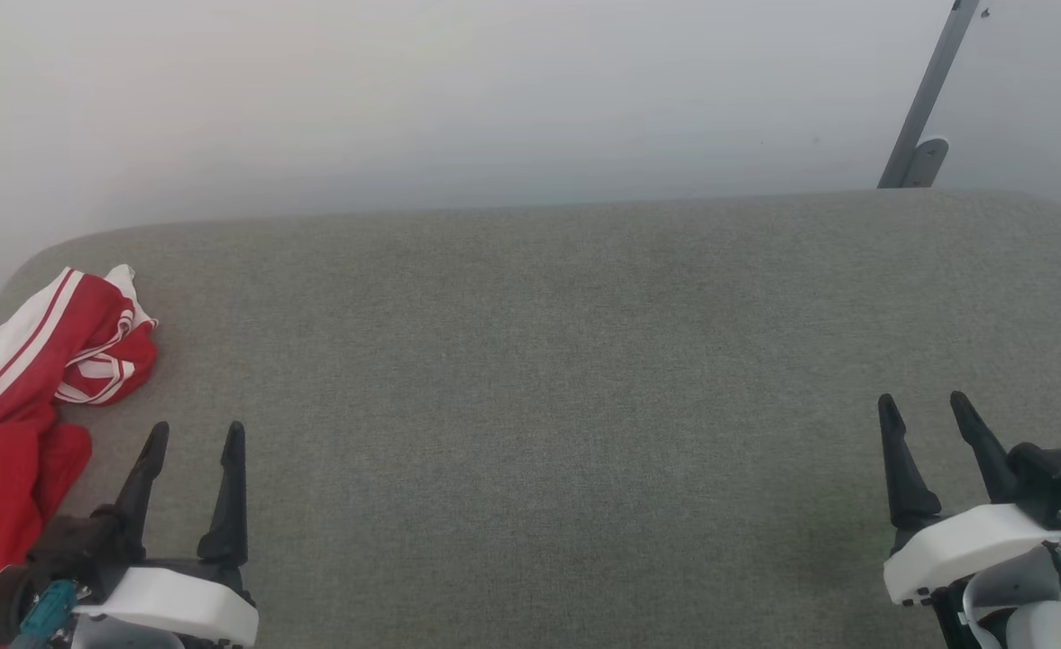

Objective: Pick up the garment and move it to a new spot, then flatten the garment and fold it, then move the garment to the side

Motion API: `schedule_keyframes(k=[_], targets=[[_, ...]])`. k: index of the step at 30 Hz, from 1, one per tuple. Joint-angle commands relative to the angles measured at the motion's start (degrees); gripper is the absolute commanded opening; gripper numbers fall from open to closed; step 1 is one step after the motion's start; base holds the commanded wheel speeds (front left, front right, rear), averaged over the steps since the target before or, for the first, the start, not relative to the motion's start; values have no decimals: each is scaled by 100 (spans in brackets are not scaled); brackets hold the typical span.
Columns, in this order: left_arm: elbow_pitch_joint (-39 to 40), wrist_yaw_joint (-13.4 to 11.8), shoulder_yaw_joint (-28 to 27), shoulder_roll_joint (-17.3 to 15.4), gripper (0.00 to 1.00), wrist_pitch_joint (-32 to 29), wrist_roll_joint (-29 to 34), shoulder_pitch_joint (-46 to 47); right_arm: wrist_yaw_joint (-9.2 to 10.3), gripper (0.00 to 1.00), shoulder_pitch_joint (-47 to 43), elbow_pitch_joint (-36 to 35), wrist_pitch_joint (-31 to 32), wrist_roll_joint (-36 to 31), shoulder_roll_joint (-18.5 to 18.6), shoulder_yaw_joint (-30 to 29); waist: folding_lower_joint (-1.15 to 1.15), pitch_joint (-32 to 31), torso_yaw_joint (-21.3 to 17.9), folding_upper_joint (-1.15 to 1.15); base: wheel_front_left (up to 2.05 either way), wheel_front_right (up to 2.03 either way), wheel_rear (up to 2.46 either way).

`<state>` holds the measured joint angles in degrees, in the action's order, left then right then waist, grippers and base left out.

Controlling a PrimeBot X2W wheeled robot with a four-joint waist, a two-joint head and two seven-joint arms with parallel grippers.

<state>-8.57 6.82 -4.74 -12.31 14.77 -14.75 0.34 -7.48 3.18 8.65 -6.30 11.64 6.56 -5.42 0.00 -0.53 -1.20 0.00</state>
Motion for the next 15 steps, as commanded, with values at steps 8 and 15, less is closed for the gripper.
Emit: schedule_keyframes(k=[8,15], targets=[[3,30,-28,-22,100,49,61,-21,-2,100,-24,-11,-61,-89,2,14,0,-3,0,0,0,0,0],[-18,40,-54,13,100,49,-44,-15,-2,100,-47,-4,-61,-99,-19,24,0,-9,7,0,0,0,0]])
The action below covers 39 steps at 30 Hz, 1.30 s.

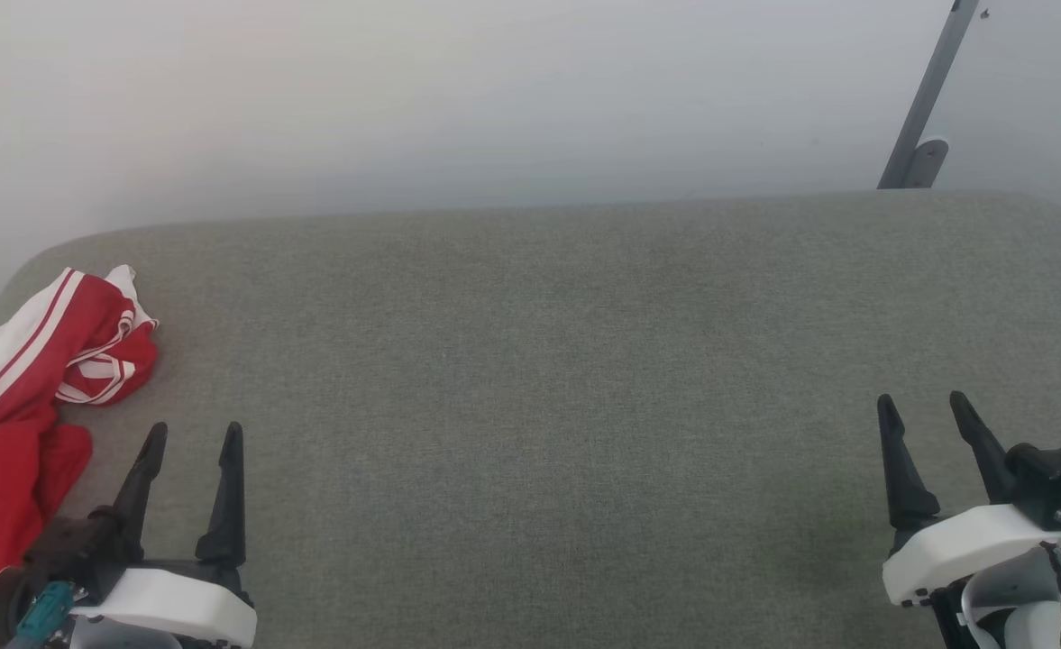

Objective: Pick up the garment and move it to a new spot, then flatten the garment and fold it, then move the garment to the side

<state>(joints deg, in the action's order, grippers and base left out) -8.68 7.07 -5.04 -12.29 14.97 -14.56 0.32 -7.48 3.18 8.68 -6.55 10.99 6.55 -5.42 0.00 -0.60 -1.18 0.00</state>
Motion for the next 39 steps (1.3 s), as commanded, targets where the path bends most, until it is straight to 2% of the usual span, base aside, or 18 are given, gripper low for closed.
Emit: schedule_keyframes(k=[1,10,29,39], targets=[[-13,17,-44,22,100,29,-88,-5,-2,100,-52,-6,-35,-32,-22,40,0,-5,15,0,0,0,0],[-181,27,-80,61,100,29,-252,119,-2,100,-13,6,42,-28,13,206,0,-76,344,0,0,0,0],[-171,-22,-276,-134,100,-184,-713,-115,-2,100,176,329,51,114,26,999,0,-431,1830,0,0,0,0],[-27,-76,-242,-171,100,-454,-878,-166,-2,100,226,494,-18,122,-28,1100,0,-464,2270,0,0,0,0]])
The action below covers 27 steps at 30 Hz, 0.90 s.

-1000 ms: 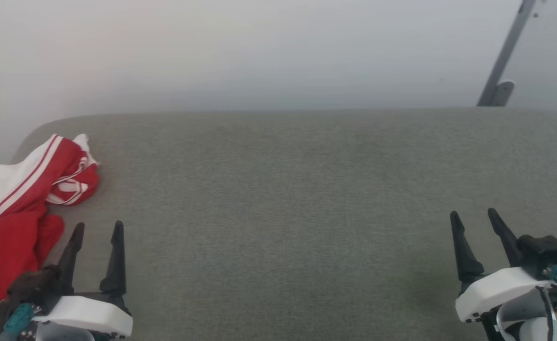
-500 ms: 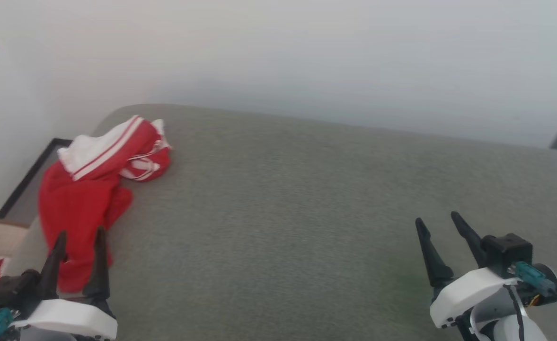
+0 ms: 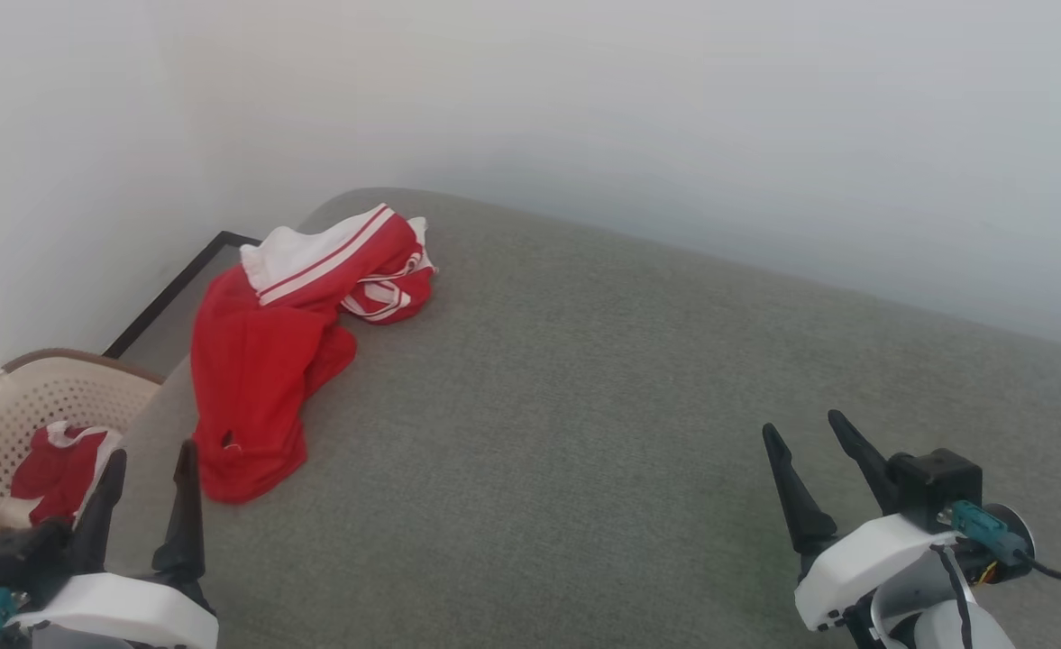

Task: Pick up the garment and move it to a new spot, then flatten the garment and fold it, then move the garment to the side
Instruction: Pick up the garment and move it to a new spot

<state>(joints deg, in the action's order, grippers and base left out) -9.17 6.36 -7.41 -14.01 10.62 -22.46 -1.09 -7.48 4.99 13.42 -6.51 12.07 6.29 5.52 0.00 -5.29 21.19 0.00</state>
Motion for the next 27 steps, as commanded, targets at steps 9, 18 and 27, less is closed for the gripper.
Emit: schedule_keyframes(k=[9,18,27], targets=[[-150,-30,-9,-147,100,-318,-212,505,-2,100,145,-63,42,-8,92,-18,0,258,-29,0,0,0,0],[-1038,48,62,-483,100,-545,-507,1772,-2,100,464,-422,251,-111,318,-111,0,1093,-510,0,0,0,0],[-2638,98,288,-816,100,-800,-757,3320,-2,100,833,-912,483,-227,564,-184,0,2231,-963,0,0,0,0]])
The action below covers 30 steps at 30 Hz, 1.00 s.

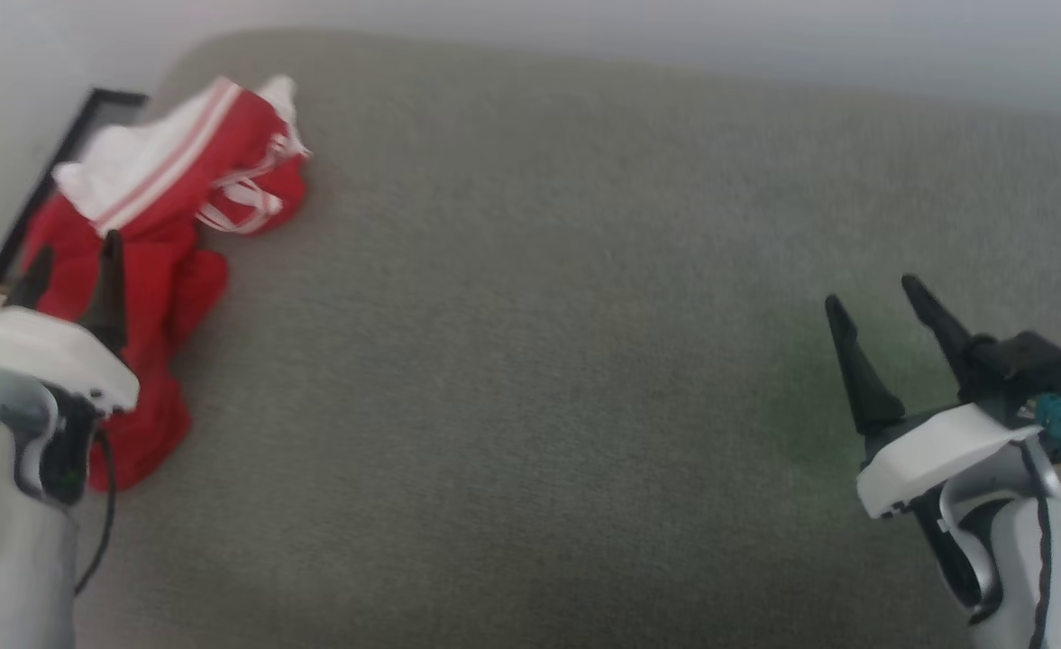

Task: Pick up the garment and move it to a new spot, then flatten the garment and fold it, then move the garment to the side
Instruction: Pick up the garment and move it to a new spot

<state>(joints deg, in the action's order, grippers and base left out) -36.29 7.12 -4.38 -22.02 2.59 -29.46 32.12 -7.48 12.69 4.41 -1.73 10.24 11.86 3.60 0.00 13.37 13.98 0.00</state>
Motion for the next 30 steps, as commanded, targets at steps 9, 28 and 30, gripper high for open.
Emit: schedule_keyframes(k=[9,28,30], targets=[[-1846,-17,128,-197,100,-695,-134,1332,-1,100,305,-525,239,-131,202,-40,0,1214,-430,0,0,0,0],[-3593,-182,323,53,0,-1527,-280,2373,-1,100,388,-1169,620,-245,326,-259,0,1733,-387,0,0,0,0],[-3483,-138,427,-112,0,-1241,-149,2478,-1,100,360,-1128,580,-252,285,-312,0,1660,-367,0,0,0,0]])
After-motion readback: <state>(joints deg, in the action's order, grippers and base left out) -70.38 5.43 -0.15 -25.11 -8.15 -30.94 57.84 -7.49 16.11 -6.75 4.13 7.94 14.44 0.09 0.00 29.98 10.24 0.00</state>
